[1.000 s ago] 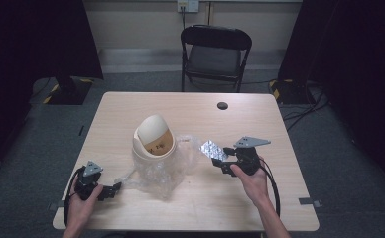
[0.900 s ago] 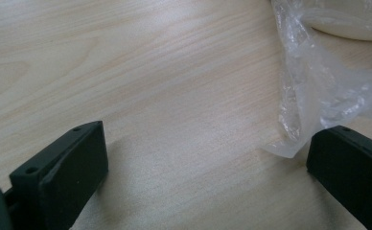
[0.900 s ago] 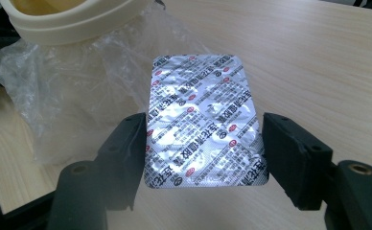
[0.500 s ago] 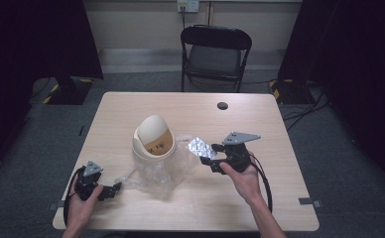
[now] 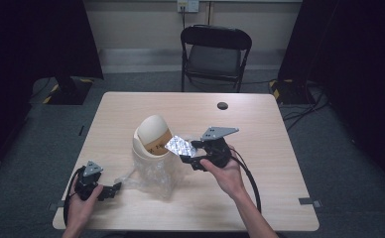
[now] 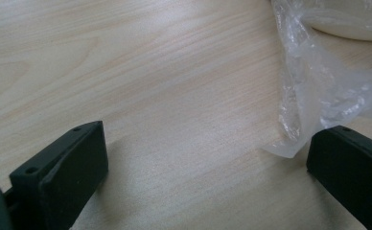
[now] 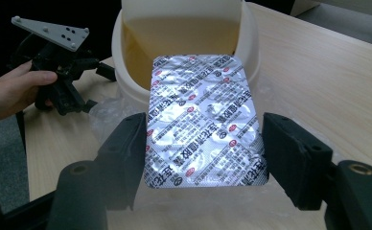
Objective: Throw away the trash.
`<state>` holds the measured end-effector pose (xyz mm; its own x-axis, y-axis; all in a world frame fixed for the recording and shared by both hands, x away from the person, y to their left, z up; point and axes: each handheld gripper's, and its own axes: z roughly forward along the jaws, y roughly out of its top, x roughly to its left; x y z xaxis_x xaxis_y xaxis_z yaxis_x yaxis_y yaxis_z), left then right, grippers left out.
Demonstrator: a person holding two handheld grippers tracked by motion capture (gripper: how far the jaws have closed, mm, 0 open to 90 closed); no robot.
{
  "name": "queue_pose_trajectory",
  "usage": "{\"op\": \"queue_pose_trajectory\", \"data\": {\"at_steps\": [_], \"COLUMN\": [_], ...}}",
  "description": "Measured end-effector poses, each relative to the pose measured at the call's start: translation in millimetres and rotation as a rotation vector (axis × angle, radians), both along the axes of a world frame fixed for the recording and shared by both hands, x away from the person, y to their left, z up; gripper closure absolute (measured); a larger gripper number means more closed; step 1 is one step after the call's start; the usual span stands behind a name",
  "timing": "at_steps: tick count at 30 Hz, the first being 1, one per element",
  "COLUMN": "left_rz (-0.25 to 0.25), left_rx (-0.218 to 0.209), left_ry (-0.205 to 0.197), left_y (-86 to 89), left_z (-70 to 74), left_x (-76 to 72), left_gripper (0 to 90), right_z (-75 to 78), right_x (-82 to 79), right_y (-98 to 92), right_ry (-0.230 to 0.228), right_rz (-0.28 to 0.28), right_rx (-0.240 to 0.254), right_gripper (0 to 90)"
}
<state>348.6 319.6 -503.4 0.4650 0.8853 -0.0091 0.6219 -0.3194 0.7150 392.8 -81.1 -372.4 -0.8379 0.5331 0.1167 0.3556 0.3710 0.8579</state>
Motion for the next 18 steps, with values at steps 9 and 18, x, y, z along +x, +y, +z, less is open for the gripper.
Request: {"op": "queue_pose_trajectory", "data": {"at_steps": [9, 18], "left_rz": [0.0, 0.0], "left_rx": [0.0, 0.0], "left_ry": [0.0, 0.0], "left_y": [0.0, 0.0], "left_z": [0.0, 0.0], "left_x": [0.0, 0.0], "left_gripper": [0.0, 0.0], "right_z": [0.3, 2.6], "right_x": [6.2, 17.9], "right_y": [22.1, 37.6], "right_ry": [0.013, 0.027], "right_rz": [0.041, 0.045], "right_rx": [-0.03, -0.049], "right_gripper": [34.2, 34.3]}}
